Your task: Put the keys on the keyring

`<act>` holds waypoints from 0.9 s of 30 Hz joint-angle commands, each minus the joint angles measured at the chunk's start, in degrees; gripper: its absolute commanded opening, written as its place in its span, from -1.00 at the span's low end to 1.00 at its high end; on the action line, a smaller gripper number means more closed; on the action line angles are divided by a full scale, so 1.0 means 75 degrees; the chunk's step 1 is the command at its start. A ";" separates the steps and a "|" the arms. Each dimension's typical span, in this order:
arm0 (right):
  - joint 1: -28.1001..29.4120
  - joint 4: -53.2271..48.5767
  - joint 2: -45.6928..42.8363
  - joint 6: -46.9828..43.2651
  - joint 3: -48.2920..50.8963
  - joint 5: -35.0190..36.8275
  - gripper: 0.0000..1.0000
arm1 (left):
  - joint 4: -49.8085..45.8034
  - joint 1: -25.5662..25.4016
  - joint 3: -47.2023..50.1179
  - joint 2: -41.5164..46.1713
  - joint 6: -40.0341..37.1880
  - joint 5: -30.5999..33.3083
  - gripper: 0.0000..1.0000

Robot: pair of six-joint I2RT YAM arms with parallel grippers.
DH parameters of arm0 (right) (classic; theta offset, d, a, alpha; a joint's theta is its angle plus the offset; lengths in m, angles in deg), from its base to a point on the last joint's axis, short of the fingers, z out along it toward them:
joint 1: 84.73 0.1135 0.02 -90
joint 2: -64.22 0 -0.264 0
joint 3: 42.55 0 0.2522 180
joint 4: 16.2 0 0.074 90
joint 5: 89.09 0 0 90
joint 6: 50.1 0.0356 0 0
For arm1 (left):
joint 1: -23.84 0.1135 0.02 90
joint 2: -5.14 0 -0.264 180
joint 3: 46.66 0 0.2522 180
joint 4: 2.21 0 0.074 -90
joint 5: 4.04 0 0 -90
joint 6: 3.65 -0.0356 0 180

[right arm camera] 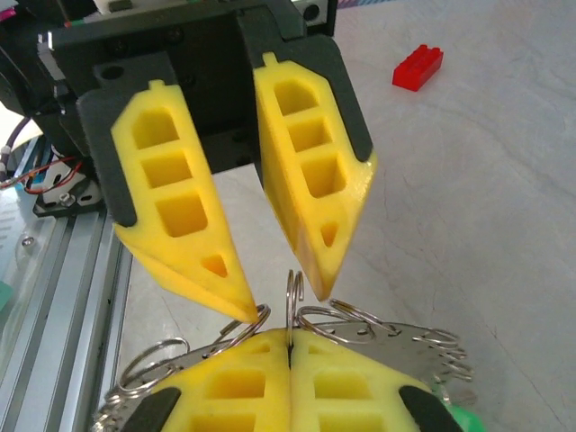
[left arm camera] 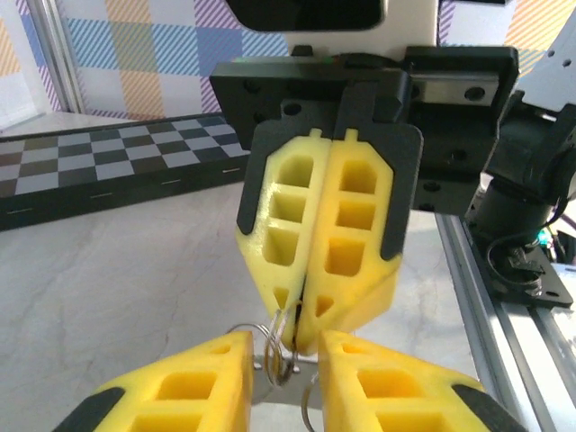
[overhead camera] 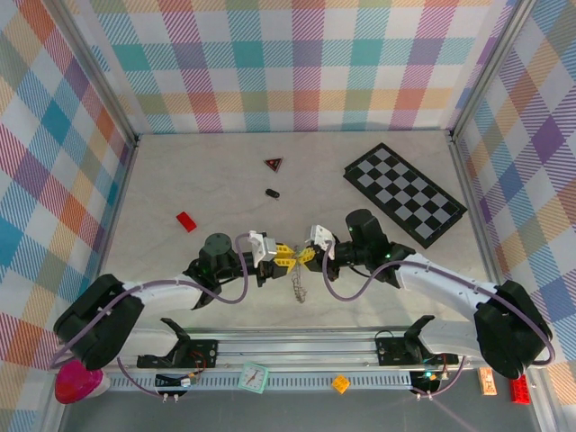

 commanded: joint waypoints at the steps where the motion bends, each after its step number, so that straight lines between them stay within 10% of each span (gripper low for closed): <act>1: 0.0087 -0.0942 -0.0161 -0.0681 -0.0583 0.0069 -1.00 | -0.2002 -0.0069 -0.0418 0.0598 -0.0974 0.0130 -0.45; 27: 0.0855 -0.3546 0.0728 -0.2211 -0.2276 0.0743 -1.00 | -0.4244 -0.0081 -0.1417 0.0980 -0.1990 -0.0117 -0.64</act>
